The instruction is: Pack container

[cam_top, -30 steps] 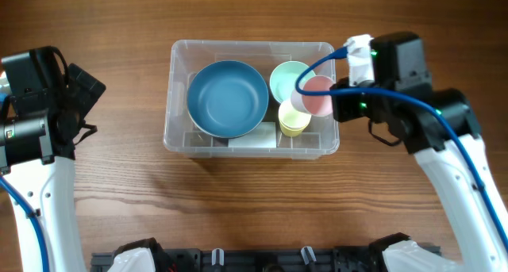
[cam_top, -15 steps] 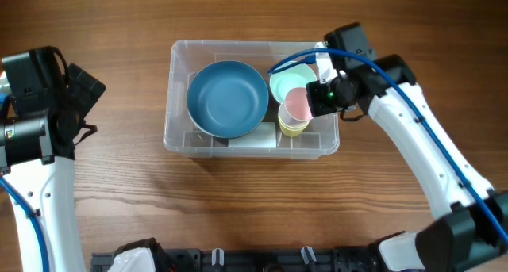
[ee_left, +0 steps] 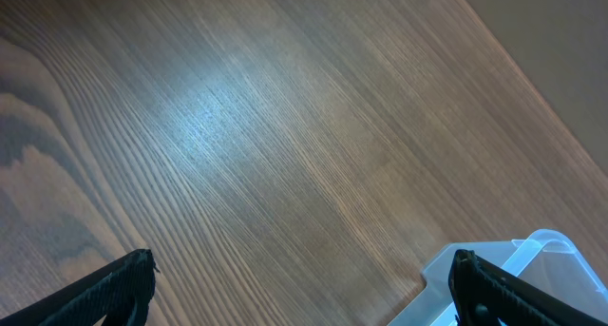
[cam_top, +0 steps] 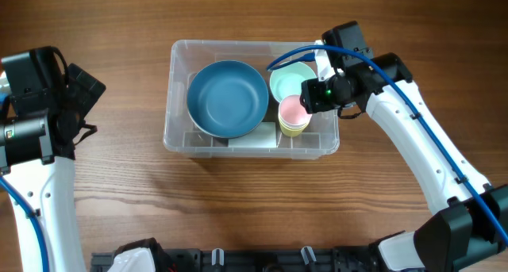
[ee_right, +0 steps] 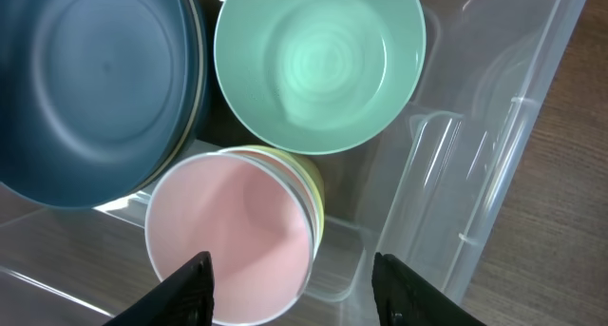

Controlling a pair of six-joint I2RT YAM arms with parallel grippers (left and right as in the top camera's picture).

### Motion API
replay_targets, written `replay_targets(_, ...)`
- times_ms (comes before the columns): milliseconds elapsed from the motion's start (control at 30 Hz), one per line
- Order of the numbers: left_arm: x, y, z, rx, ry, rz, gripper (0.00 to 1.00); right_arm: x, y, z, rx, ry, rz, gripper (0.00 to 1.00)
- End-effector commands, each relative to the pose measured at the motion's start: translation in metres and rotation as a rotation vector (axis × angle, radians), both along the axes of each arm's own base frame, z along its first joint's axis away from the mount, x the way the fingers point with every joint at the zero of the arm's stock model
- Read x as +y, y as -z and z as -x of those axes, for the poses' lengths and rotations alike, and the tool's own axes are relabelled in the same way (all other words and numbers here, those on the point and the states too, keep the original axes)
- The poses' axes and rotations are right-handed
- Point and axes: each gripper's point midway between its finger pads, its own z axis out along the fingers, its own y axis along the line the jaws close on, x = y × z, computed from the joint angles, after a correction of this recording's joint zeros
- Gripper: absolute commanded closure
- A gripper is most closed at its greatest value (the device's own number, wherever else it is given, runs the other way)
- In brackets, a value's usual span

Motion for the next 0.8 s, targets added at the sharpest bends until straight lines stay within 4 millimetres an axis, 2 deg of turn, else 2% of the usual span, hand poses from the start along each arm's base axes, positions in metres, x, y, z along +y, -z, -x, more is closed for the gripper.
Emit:
replay_targets(0,0.002,-0.008,0.0,-0.022,-0.009,-0.005,0.0,0.0,-0.027,-0.013,-0.084,0.003,-0.011,0.44)
replay_targets(133,0.002,-0.008,0.0,-0.022,-0.009,-0.005,0.0,-0.024,-0.073,-0.026,-0.204,0.14,-0.015,0.4)
replay_targets(167,0.002,-0.008,0.0,-0.022,-0.009,-0.005,0.0,-0.033,-0.089,-0.028,-0.243,0.182,-0.028,0.35)
replay_targets(200,0.002,-0.008,0.0,-0.022,-0.009,-0.005,0.0,-0.037,-0.097,-0.028,-0.266,0.195,-0.035,0.21)
replay_targets(233,0.002,-0.008,0.0,-0.022,-0.009,-0.005,0.0,-0.045,-0.11,-0.028,-0.308,0.211,-0.043,0.01)
replay_targets(300,0.002,-0.008,0.0,-0.022,-0.009,-0.005,0.0,-0.065,-0.128,-0.026,-0.37,0.266,-0.019,0.01)
replay_targets(467,0.002,-0.008,0.0,-0.022,-0.009,-0.005,0.0,-0.1,-0.154,-0.018,-0.466,0.366,0.064,0.01)
replay_targets(533,0.002,-0.008,0.0,-0.022,-0.009,-0.005,0.0,-0.104,-0.158,-0.016,-0.482,0.378,0.074,0.0)
replay_targets(767,0.002,-0.008,0.0,-0.022,-0.009,-0.005,0.0,-0.104,-0.155,-0.017,-0.473,0.376,0.077,0.0)
